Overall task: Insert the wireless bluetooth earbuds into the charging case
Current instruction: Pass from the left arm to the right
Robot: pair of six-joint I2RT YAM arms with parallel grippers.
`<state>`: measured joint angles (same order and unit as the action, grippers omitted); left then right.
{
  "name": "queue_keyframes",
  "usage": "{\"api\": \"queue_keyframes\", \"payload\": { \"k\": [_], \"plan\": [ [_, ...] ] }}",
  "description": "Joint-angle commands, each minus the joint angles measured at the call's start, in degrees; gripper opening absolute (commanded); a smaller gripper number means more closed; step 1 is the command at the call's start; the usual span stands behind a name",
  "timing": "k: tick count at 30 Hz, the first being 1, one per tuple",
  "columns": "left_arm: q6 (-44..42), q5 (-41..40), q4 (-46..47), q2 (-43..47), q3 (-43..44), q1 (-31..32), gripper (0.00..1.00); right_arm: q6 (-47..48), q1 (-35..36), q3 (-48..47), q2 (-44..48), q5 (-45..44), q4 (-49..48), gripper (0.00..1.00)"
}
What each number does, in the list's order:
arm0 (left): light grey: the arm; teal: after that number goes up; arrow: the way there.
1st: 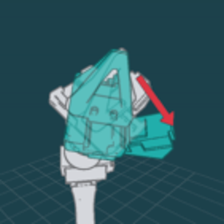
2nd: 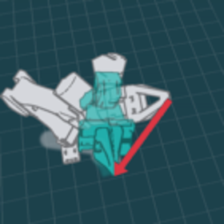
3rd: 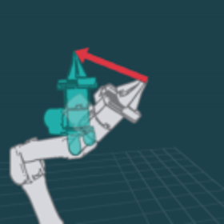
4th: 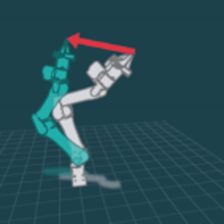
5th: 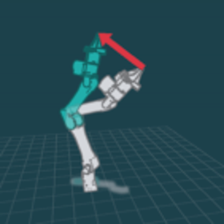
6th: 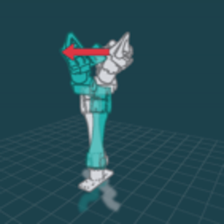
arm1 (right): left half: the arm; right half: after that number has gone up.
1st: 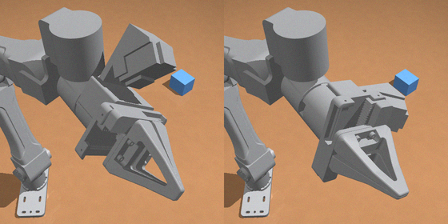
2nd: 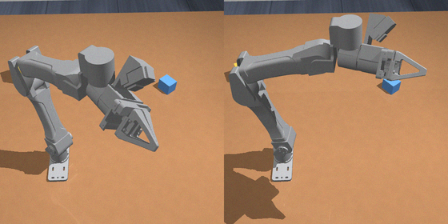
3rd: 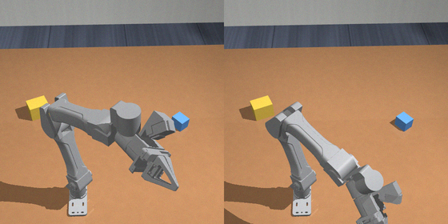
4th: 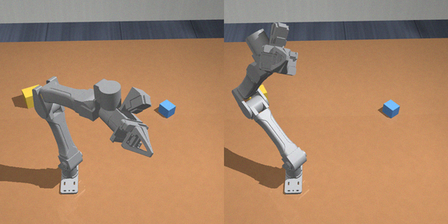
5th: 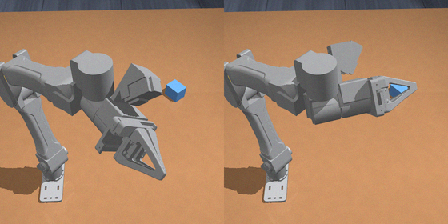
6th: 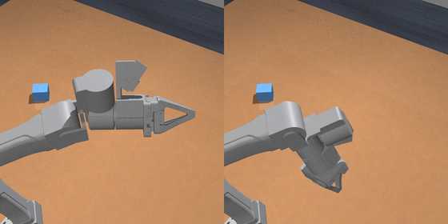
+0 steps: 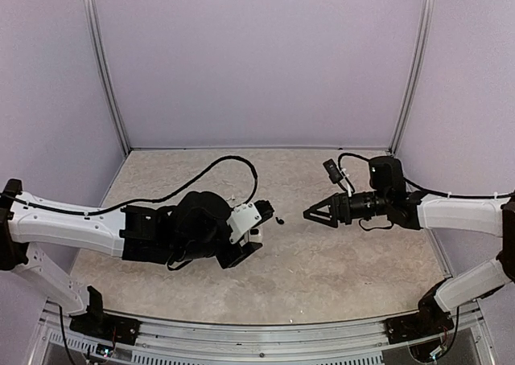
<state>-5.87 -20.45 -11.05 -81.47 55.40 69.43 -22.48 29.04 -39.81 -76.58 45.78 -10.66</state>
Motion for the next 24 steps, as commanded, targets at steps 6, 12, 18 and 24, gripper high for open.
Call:
{"api": "queue_keyframes", "payload": {
  "k": [6,12,18,24],
  "plan": [
    [-13.56,0.58,10.60,-1.71,0.68,5.47,0.47,-5.37,8.92,-2.92,0.55,4.39,2.00,0.81],
    [-15.61,1.77,13.06,-0.37,-0.33,7.01,0.46,-6.71,13.71,-4.99,-1.06,5.01,2.96,0.75],
    [-15.83,1.37,12.46,-0.75,-0.11,7.67,0.46,-7.60,17.40,-7.67,-2.45,4.51,4.00,0.62],
    [-16.44,0.02,12.24,-1.37,0.02,8.18,0.46,-7.97,19.12,-8.92,-4.11,4.58,4.37,0.43]
  ]
}}
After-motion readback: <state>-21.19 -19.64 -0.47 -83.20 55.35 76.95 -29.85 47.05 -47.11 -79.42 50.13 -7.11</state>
